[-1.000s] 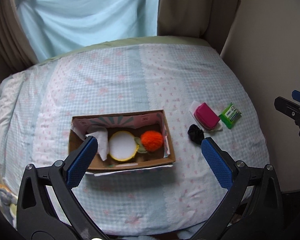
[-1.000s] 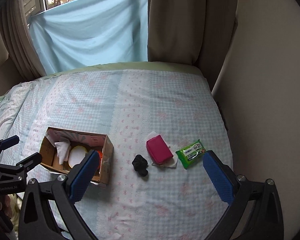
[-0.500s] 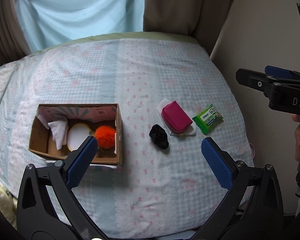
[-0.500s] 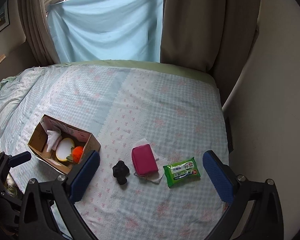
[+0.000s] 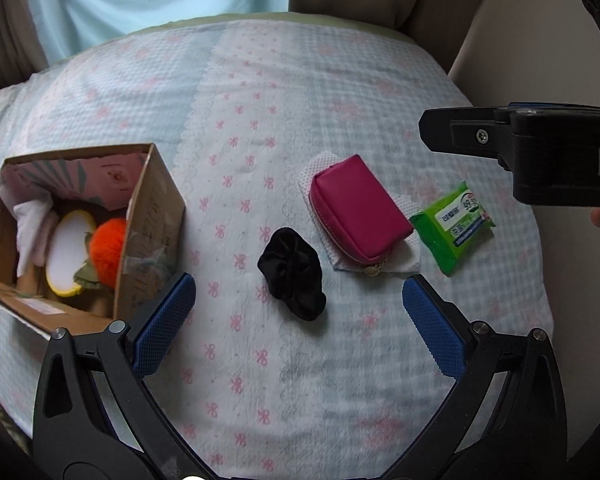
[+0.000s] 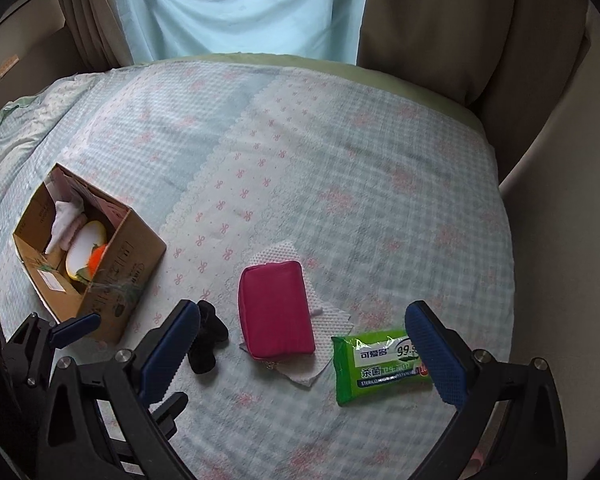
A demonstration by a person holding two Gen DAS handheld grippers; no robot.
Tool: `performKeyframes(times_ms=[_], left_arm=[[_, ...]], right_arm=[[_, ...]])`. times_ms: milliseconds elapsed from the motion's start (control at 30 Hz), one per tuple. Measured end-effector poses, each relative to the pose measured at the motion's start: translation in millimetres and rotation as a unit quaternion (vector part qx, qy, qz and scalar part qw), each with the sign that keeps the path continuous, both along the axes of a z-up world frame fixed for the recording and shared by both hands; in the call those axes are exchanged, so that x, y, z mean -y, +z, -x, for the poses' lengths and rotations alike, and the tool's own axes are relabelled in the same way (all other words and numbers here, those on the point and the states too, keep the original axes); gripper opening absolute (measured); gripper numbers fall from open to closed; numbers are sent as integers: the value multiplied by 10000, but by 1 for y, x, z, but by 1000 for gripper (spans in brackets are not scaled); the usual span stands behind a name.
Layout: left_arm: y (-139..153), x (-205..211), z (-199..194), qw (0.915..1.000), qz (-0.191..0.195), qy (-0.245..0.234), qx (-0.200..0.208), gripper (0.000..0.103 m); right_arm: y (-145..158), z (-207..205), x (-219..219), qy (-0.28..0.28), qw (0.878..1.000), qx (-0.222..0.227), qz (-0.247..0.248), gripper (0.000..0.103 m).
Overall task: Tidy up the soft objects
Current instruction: 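Grasp the black scrunchie with the left gripper while the right grasps the magenta pouch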
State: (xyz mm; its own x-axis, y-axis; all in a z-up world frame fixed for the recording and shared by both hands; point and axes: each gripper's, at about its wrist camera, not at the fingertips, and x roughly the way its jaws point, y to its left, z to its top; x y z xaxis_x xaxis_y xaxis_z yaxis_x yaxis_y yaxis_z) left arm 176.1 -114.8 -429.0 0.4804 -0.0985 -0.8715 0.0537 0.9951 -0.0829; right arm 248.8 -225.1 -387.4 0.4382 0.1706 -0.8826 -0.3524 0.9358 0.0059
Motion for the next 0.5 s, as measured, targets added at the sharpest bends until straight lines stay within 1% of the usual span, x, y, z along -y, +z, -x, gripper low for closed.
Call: performKeyframes(times_ms=[100, 167, 233, 333, 367, 433, 500], left_arm=[[-34, 8, -9, 9998, -157, 12, 78, 102], [-56, 11, -15, 9996, -275, 43, 111, 99], [-75, 10, -19, 9994, -310, 134, 91, 96], [-93, 9, -25, 9989, -374, 247, 113, 92], [-98, 9, -26, 9988, -404, 252, 123, 90], [-105, 11, -28, 9988, -419, 239, 102, 83], [-112, 13, -30, 9989, -408, 230, 46, 79]], right_arm=[[-35, -14, -4, 167, 9997, -177, -3, 102], [-56, -21, -8, 275, 9993, -265, 9, 102], [-73, -26, -12, 352, 9987, -356, 2, 102], [-94, -30, -17, 421, 9981, -460, -7, 101], [-99, -30, -18, 427, 9978, -497, -20, 99], [-109, -31, -20, 429, 9974, -583, -53, 98], [-117, -30, -23, 443, 9971, -618, -95, 98]])
